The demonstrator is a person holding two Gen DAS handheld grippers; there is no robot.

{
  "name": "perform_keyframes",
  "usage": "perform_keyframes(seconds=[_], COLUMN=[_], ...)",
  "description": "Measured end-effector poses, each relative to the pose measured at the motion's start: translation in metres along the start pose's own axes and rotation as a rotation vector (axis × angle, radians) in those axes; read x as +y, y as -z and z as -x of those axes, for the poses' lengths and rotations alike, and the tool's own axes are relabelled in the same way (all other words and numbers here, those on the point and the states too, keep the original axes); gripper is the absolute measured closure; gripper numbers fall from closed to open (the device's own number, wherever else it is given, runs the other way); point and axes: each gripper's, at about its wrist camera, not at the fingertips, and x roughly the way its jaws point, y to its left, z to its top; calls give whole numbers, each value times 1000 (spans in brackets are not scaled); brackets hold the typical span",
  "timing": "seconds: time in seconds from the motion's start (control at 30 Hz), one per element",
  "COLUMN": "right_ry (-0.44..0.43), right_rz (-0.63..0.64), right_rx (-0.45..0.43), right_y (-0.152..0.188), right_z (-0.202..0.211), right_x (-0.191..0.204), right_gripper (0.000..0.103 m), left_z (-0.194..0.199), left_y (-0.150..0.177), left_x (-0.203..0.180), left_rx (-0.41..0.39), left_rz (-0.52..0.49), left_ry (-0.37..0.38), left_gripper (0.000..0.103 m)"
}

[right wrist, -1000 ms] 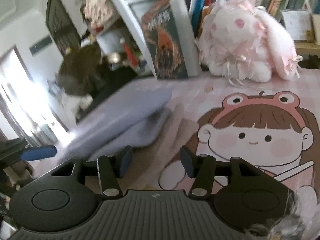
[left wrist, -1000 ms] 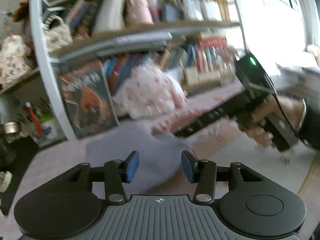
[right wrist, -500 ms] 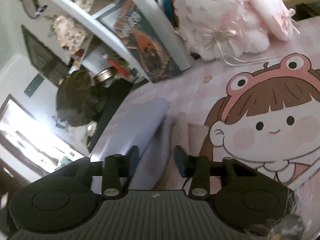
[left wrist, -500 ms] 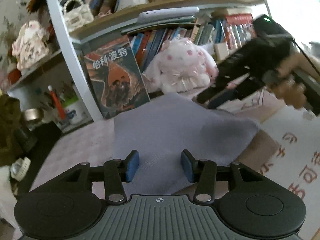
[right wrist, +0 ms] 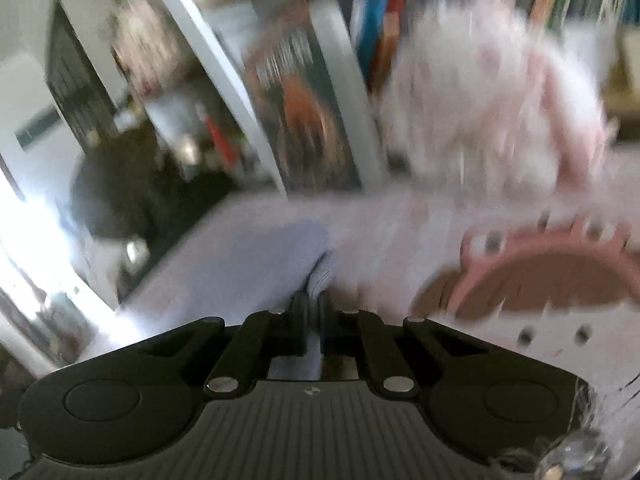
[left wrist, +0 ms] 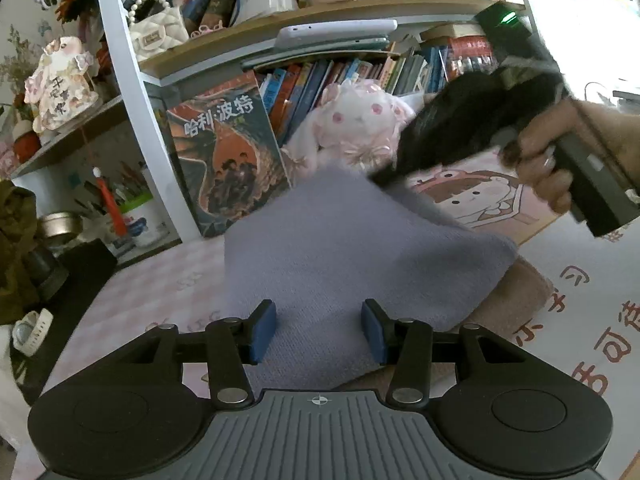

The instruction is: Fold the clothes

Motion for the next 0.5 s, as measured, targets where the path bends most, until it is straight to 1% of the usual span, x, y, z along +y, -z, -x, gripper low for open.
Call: perform_keyframes(seconds=[0.03,0.07,0.13,0.2,0.27,0.3,0.33,0.37,0.43,0.5], right_ry=[-12,7,134,221,154,108,61,14,-80,-152], right_rz=[-4,-4,28,7,-91,-112,-108,-104,-95,-86], right_rx=[-36,-36,-12,-3,-8,-1,14,30,64,106], right_y=[-1,-1,1,1,1,2,4,5,9,15], right_z=[8,9,3,2,12,16,19,22,27,24], right_x=[0,-1,-4,-16,-31,-31,-26,-21,-8,10], right_gripper=[98,98,98,95,95,94,88,70,49,49], left_z=[0,0,-1,-1,-1,-2,-2,-3,-3,0], left_y=[0,0,-1,-1,-1,-1,-1,-1,-1,-3], left_x=[0,1,1,2,3,3,3,3,4,7], left_rx=[1,4,7,8,6,5,3,2,-2,-14], left_rz=[2,0,-2,7,7,8,10,11,22,34], left_ry=[4,7,8,12,13,13,14,15,22,26], left_gripper=[57,57,57,56,56,55,55,54,52,51])
